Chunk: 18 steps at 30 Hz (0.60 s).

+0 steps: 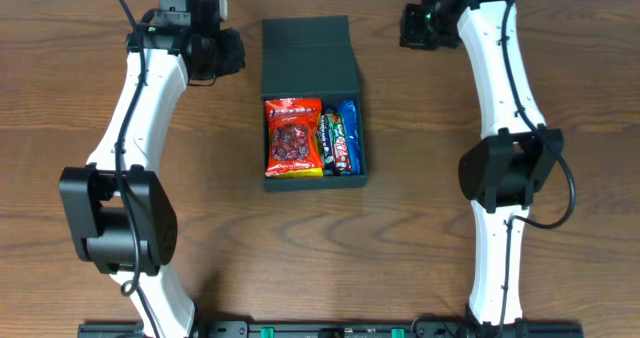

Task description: Pack container

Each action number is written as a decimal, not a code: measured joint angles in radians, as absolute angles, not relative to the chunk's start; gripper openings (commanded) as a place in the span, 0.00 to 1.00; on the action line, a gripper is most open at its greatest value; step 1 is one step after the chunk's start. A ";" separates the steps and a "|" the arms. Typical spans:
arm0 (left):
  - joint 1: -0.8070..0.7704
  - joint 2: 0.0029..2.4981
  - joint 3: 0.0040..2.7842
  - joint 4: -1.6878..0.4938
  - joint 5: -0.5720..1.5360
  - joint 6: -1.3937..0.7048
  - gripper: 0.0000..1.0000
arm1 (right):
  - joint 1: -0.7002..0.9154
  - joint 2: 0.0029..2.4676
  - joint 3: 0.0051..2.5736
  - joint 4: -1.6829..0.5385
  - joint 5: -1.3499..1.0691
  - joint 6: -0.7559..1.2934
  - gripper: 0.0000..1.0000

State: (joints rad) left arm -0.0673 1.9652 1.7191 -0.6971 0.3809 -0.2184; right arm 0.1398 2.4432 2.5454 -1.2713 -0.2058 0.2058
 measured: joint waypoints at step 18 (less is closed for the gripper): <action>-0.038 2.289 1.835 -0.600 0.475 -0.524 0.06 | 0.105 2.600 2.392 -0.984 -0.596 0.262 0.02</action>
State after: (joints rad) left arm -0.0380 2.2894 1.8347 -0.5999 0.4751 -0.5243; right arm 0.1051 2.6003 2.3920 -0.9840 -0.5957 0.2623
